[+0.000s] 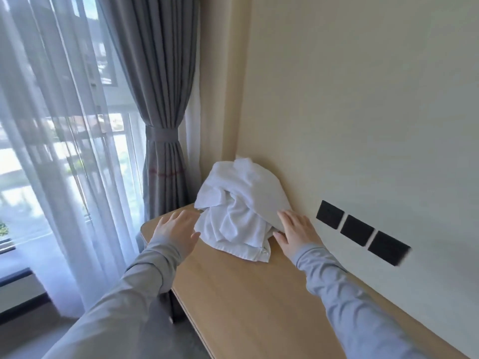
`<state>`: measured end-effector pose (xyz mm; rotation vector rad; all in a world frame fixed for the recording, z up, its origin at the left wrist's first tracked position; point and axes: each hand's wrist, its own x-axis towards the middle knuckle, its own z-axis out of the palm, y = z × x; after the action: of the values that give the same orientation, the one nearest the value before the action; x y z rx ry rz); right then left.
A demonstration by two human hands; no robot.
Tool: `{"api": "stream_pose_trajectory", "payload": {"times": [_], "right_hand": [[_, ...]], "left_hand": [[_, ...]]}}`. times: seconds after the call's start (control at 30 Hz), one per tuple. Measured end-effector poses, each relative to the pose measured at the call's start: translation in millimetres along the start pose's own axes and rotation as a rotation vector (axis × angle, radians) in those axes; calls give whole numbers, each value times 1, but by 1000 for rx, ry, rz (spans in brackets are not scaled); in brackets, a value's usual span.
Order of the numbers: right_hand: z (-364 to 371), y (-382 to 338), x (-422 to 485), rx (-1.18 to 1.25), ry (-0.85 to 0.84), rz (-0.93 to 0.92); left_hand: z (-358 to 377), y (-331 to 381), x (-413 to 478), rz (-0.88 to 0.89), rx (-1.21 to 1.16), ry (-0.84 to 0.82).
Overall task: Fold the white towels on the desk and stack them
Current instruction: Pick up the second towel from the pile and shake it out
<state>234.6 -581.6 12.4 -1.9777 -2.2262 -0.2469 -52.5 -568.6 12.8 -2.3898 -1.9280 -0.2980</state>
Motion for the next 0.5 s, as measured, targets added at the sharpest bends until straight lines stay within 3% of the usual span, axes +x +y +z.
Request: {"api": "stream_pose_trajectory", "payload": {"times": [0.5], "right_hand": [[102, -1, 172, 102, -184, 212]], "left_hand": [[82, -65, 198, 40, -96, -139]]}}
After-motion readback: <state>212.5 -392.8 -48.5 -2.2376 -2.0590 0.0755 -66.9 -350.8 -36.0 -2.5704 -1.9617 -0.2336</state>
